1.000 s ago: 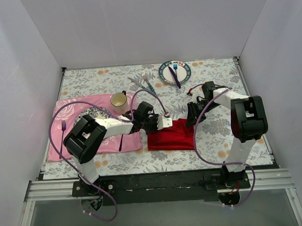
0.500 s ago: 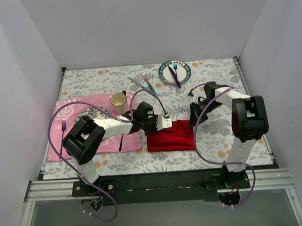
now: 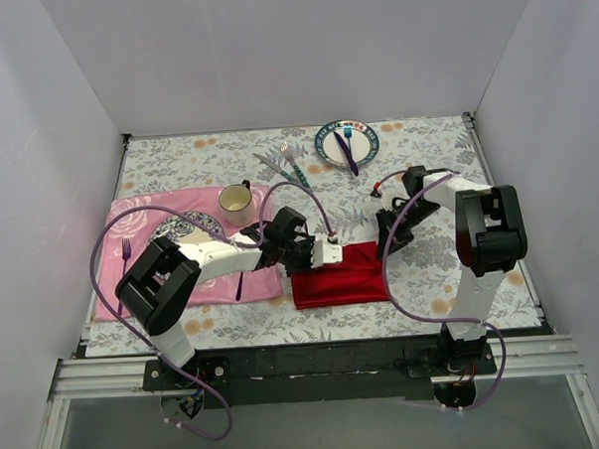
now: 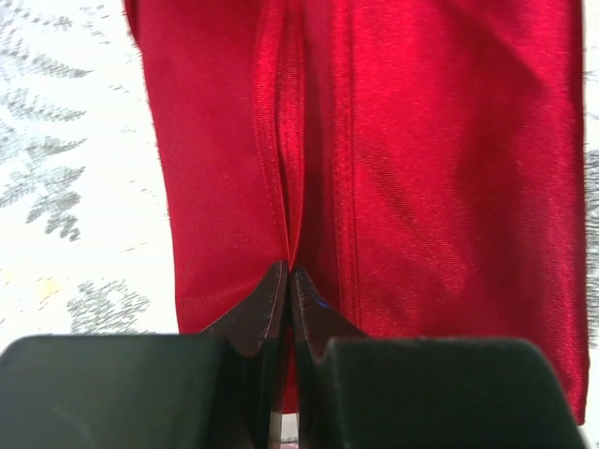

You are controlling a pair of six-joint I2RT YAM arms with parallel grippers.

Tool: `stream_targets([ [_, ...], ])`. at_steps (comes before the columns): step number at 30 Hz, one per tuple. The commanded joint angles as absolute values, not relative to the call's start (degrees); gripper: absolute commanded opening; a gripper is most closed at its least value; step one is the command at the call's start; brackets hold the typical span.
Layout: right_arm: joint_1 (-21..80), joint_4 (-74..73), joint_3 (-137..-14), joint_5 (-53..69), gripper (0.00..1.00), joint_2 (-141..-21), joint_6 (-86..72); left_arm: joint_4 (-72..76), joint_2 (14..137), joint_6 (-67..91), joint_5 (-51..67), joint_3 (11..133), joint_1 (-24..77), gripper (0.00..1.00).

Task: Fold the napkin into a case and place the utensils inside

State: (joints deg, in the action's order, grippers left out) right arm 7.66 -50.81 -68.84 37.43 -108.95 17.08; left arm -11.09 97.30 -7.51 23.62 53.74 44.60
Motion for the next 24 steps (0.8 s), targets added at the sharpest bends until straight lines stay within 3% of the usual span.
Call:
stream_targets([
  [1, 8.26, -52.03, -69.96, 37.0, 0.01, -109.51, 18.72, -13.18, 94.57, -8.53, 25.75, 52.82, 46.49, 0.0],
  [8, 8.44, -53.61, -70.92, 36.21, 0.02, -109.43, 21.53, -13.27, 97.73, -10.19, 23.56, 51.42, 47.55, 0.0],
  [10, 8.18, -56.14, -72.68, 38.05, 0.15, -108.99, 24.6, -13.18, 98.61, -10.46, 22.94, 50.98, 47.64, 0.0],
  [11, 8.0, -56.6, -73.56, 38.4, 0.31, -108.11, 25.13, -12.84, 98.79, -10.46, 22.59, 50.8, 47.64, 0.0],
  [14, 7.21, -59.58, -77.42, 40.07, 0.43, -106.7, 28.55, -12.13, 98.96, -11.07, 21.71, 49.92, 47.81, 0.0],
  [19, 7.38, -61.18, -84.19, 48.94, 0.45, -106.61, 28.14, -11.43, 99.75, -11.08, 21.09, 49.48, 47.9, 0.0],
  [24, 11.68, -56.7, -82.62, 51.94, 0.42, -106.08, 25.14, -10.72, 100.11, -10.46, 20.04, 48.96, 48.08, 0.01],
])
